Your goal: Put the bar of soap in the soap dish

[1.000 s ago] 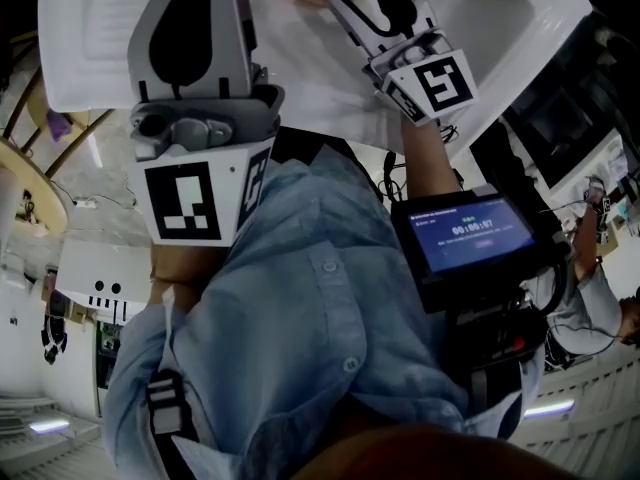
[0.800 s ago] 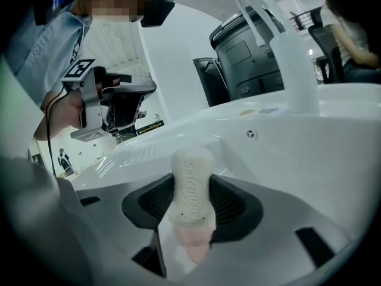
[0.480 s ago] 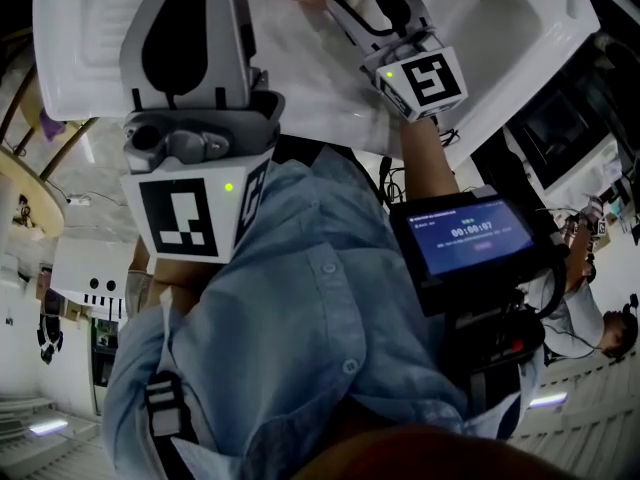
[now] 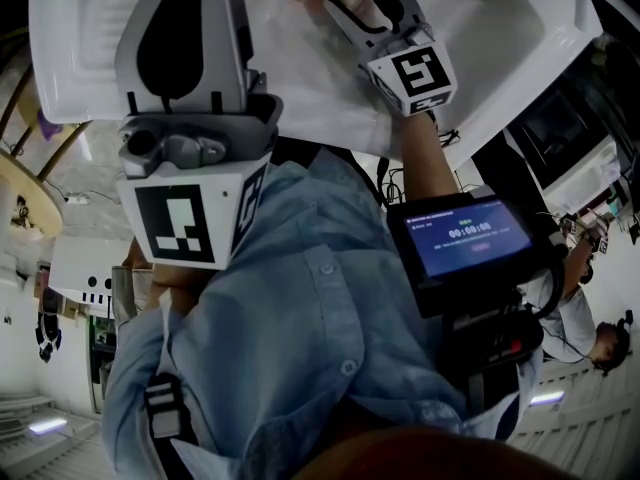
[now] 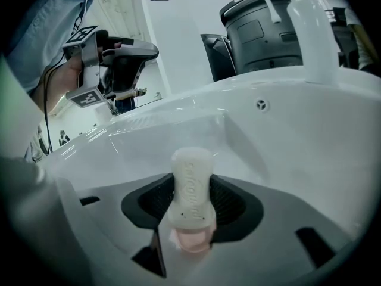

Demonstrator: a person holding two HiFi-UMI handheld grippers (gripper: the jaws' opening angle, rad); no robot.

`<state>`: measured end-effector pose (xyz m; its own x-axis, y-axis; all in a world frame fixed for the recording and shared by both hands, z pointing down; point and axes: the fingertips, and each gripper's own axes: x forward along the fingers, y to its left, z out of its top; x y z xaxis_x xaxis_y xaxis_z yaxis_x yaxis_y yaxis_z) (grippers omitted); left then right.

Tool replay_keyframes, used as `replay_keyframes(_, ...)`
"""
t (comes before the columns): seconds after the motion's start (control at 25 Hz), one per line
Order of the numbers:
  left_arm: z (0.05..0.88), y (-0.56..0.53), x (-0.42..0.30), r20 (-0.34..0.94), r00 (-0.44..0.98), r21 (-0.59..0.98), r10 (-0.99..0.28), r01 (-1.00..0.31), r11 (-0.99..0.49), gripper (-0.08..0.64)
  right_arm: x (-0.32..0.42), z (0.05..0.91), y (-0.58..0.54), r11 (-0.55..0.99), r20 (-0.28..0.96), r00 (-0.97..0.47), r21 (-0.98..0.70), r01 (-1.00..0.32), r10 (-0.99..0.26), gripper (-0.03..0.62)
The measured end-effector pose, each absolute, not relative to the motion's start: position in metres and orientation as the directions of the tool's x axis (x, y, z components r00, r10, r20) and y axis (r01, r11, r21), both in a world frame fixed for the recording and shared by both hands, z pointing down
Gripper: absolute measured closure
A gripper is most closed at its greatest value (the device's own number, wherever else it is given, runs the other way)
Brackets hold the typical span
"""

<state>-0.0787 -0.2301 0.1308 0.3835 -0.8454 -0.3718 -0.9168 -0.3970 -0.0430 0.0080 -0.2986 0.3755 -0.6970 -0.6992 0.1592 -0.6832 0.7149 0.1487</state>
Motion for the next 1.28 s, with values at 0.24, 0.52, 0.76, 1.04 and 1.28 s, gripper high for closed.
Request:
replay_keyframes(0.24,0.133,-0.229,-0.078,-0.362,0.382,-0.042,-0.851,-0.918,-0.394,0.552,0.005,0.385,-0.301,0.719,0.203,-0.69,0.162,-0.676,-0.694,0.396)
replay_keyframes(0.52,0.134,-0.226,-0.078,-0.359,0.379,-0.039,-0.853,-0.919,-0.391,0.552,0.0,0.4,-0.305,0.731,0.258,-0.687,0.153,-0.665,-0.679,0.396)
replay_keyframes(0.76,0.134,-0.224,-0.076,-0.37,0.381,-0.04,-0.847,-0.918,-0.395,0.552,0.0,0.404,-0.307,0.729,0.278,-0.678,0.17,-0.663,-0.681,0.394)
replay_keyframes(1.04,0.134,-0.228,-0.077,-0.36,0.385,-0.04,-0.85,-0.916,-0.398,0.552,-0.001,0.408,-0.307,0.739,0.282,-0.687,0.164,-0.654,-0.67,0.39)
replay_keyframes(1.28,0.144,-0.233,-0.077,-0.344,0.384,-0.03,-0.857,-0.917,-0.399,0.552,0.004,0.392,-0.304,0.731,0.237,-0.694,0.15,-0.665,-0.68,0.39)
